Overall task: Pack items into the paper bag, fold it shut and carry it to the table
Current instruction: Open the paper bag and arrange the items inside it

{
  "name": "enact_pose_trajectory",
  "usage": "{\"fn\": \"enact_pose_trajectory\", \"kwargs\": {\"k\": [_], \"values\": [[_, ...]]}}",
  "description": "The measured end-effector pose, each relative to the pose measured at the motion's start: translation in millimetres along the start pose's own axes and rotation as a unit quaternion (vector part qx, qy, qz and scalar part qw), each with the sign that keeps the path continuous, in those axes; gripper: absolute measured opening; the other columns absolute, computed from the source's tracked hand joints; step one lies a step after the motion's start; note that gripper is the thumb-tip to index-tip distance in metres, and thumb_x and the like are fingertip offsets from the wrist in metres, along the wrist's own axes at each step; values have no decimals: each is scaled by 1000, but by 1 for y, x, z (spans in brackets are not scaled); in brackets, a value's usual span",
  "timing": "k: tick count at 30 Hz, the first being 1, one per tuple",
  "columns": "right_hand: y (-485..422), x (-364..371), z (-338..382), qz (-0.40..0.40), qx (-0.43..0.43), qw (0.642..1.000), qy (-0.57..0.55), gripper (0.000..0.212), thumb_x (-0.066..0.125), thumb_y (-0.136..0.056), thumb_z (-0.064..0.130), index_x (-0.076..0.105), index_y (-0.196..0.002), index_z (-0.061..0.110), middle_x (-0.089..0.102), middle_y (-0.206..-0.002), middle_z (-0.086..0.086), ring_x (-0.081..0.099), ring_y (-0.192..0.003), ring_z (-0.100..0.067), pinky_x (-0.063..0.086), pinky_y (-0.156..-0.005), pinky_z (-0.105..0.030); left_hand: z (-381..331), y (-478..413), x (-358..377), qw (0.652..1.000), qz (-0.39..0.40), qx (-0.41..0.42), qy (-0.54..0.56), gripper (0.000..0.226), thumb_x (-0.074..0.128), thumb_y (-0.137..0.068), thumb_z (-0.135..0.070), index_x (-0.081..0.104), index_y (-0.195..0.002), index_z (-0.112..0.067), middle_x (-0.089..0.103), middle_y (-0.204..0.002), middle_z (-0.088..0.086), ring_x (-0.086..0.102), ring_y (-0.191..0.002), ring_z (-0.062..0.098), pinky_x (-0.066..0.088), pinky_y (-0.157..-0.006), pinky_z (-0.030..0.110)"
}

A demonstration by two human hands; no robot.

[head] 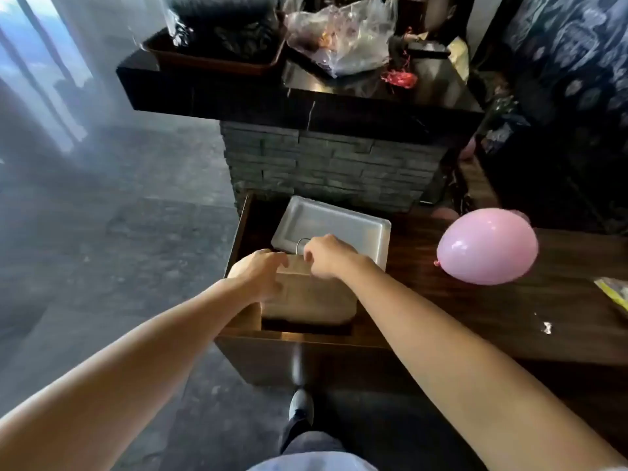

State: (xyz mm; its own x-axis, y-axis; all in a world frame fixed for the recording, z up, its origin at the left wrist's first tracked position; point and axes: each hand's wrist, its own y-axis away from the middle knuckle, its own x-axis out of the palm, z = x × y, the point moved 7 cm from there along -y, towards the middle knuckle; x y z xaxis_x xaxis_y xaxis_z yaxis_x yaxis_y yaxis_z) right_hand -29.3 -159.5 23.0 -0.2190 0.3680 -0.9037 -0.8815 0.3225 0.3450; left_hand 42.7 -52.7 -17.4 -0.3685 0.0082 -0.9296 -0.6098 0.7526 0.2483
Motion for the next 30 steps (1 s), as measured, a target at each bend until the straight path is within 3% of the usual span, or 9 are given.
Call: {"fn": "enact_pose_trajectory", "kwargs": {"k": [7, 10, 14, 16, 18, 22, 25, 27, 30], "values": [[-29, 39, -43, 26, -9, 998, -64, 32, 58, -80, 6, 69, -102, 25, 64, -108, -3, 61, -96, -25, 52, -80, -38, -20, -41, 29, 997, -17, 72, -7, 12, 63, -81, -28, 70, -90, -32, 69, -97, -11, 64, -93, 18, 56, -71, 32], [-33, 54, -52, 2, -45, 997, -70, 22, 60, -80, 13, 70, -96, 26, 66, -101, -1, 61, -93, -22, 46, -70, -31, -9, -42, 35, 996, -16, 87, 33, 10, 67, -79, -27, 74, -86, -28, 69, -89, -11, 64, -89, 16, 56, -70, 33], [-28, 68, -86, -31, -33, 990, -134, 19, 65, -78, 18, 73, -92, 28, 63, -92, 3, 59, -90, -18, 52, -75, -34, 22, -38, 37, 989, -47, 109, 88, 12, 74, -77, -23, 79, -88, -25, 70, -88, -11, 63, -85, 12, 54, -75, 26], [-20, 75, -111, -68, 1, 984, -166, 15, 71, -77, 23, 75, -90, 31, 59, -89, 7, 54, -90, -13, 47, -75, -25, 43, -35, 37, 984, -66, 90, 136, 12, 78, -76, -23, 81, -87, -25, 70, -86, -11, 63, -79, 5, 55, -74, 22], [-11, 80, -132, -118, 45, 969, -214, 14, 77, -75, 25, 77, -87, 31, 52, -90, 8, 48, -91, -8, 39, -80, -14, 59, -36, 41, 977, -69, 63, 190, 14, 83, -72, -20, 82, -85, -25, 68, -85, -11, 62, -72, -1, 55, -70, 17], [1, 91, -146, -138, 134, 924, -330, 20, 80, -73, 16, 79, -90, 27, 53, -97, 4, 55, -95, -10, 34, -82, 0, 71, -48, 47, 956, -25, -10, 293, 25, 88, -63, -16, 80, -86, -20, 66, -97, -5, 68, -75, 13, 57, -70, 19], [8, 95, -142, -106, 188, 861, -460, 24, 74, -74, 38, 74, -98, 35, 57, -106, 12, 58, -102, -6, 42, -84, -12, 75, -47, 48, 913, 24, -84, 398, 43, 89, -62, -20, 74, -102, -20, 66, -107, -5, 68, -79, 18, 59, -72, 26], [10, 95, -141, -117, 217, 840, -483, 47, 72, -74, 49, 64, -118, 36, 54, -116, 17, 52, -108, -2, 40, -88, -20, 73, -44, 48, 890, 29, -115, 441, 56, 89, -63, -22, 67, -115, -24, 67, -109, -9, 67, -74, 13, 59, -69, 24], [13, 102, -142, -139, 276, 807, -503, 72, 77, -73, 39, 47, -138, 27, 53, -123, 8, 53, -107, -7, 43, -83, -21, 70, -39, 55, 842, 45, -174, 510, 71, 86, -66, -10, 59, -130, -22, 69, -110, -5, 71, -78, 14, 56, -72, 25]]}}
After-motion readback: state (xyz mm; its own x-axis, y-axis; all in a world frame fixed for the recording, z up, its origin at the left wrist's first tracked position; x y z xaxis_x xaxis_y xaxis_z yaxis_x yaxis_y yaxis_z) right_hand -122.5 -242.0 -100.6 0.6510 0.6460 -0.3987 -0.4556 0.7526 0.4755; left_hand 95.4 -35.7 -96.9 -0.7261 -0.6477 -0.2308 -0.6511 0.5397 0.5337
